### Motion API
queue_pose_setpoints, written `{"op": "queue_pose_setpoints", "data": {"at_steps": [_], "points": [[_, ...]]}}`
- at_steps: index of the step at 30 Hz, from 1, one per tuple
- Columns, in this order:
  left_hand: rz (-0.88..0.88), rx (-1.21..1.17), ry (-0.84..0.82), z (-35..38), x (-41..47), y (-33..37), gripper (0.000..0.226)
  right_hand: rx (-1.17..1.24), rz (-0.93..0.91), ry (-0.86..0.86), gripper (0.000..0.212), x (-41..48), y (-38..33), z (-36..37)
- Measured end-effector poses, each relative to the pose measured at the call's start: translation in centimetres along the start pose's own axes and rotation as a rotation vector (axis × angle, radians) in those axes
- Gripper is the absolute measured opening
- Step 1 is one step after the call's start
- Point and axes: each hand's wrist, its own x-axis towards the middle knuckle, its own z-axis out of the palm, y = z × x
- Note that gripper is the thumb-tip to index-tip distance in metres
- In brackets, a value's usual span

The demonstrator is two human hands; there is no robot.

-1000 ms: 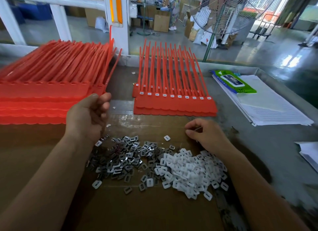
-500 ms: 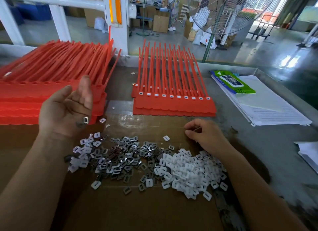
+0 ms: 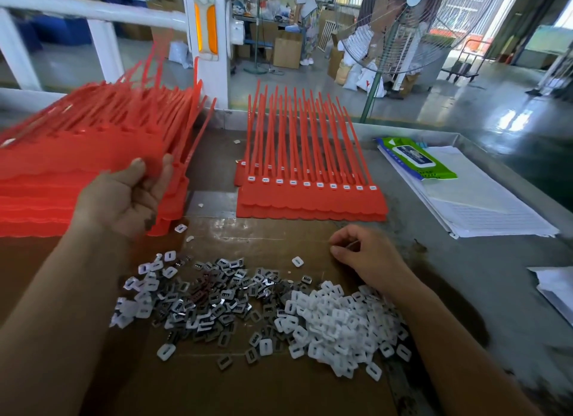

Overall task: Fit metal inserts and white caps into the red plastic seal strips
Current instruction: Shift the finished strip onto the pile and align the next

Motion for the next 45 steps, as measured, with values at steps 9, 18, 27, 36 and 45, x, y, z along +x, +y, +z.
{"op": "queue_pose_setpoints", "data": {"at_steps": [9,18,27,36,45], "points": [[-0.070,0.097,-0.183,3.8,-4.7,-6.3,0.013,0.017,-0.112,-0.055,0.019,0.4,-4.3,-1.3],[0.015,0.340,-0.196,4.3,-6.7,-8.6,0.017,0.573,0.056,-0.221,0.019,4.0,-11.3,1.5],[-0.177,-0.060,-0.145,2.3,-4.7,-6.0,0.029,0.407,-0.073,0.227,0.022,5.8,-9.4,-0.7],[0.030,0.289,-0.066,2.6,-4.2,-7.9,0.012,0.534,0.167,0.263,0.022,3.4,-0.7,-3.2],[0.118,0.639,-0.110,1.7,-2.9,-8.8,0.048,0.115,0.191,0.433,0.033,3.9,3.2,-2.2]]}}
